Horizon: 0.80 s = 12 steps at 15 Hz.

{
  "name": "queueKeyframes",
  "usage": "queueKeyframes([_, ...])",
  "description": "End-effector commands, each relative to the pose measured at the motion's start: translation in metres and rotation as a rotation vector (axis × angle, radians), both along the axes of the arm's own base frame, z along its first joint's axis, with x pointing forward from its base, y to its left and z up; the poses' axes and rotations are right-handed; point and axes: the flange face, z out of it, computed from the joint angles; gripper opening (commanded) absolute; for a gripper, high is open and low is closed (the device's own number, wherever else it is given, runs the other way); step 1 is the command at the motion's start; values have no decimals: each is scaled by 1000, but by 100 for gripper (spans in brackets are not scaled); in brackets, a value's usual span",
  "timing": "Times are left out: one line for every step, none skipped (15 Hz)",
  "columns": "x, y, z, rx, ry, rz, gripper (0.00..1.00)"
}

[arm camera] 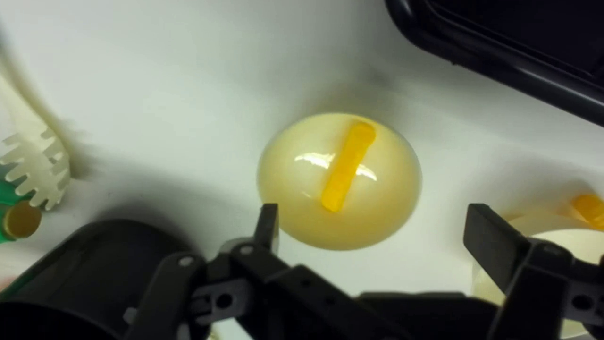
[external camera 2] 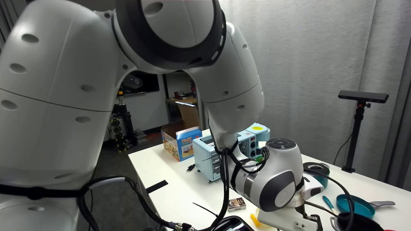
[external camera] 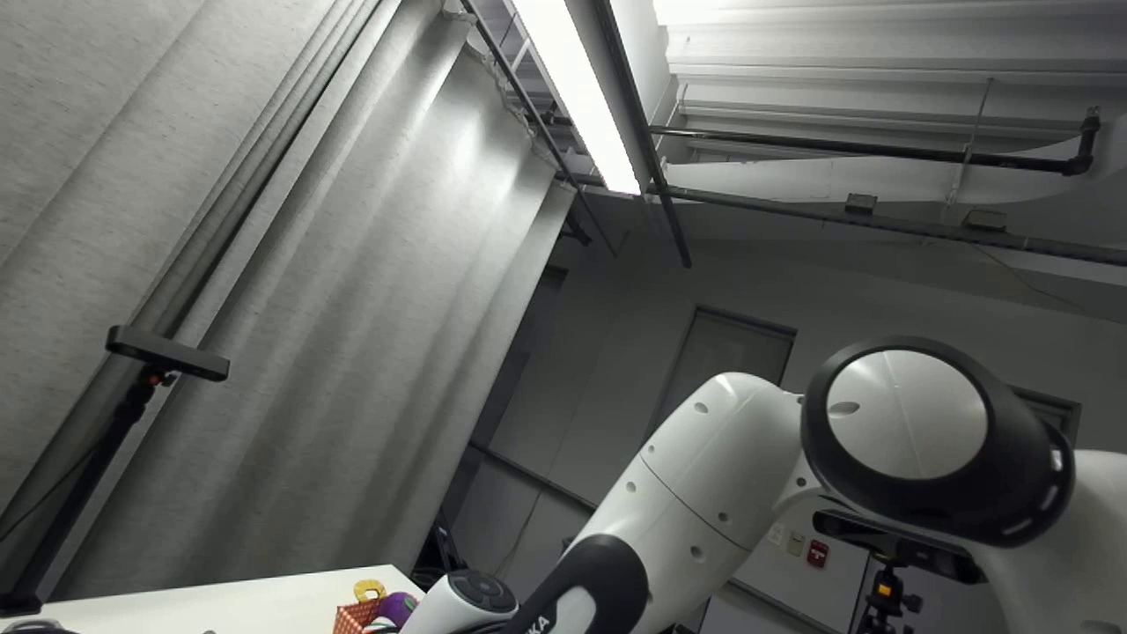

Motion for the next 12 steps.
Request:
queueKeyframes([-3,19,10,-14,-4,40,100])
queueKeyframes([-4,25,10,-16,-3,54,100])
queueKeyframes([-5,31,10,-18,-2,68,100])
queueKeyframes([-6,36,9,-20,-1,82,100])
queueKeyframes([-7,42,9,-22,1,97,100])
queueKeyframes([-9,48,9,-24,3,113,100])
queueKeyframes([-10,54,8,-26,7,129,100])
queueKeyframes([-13,61,7,-26,15,146,100])
queueKeyframes([-16,68,6,-28,18,163,100])
queueKeyframes([-18,73,6,-31,21,180,100])
queueKeyframes([-21,79,6,-34,23,197,100])
queueKeyframes([-22,85,6,-38,21,208,94])
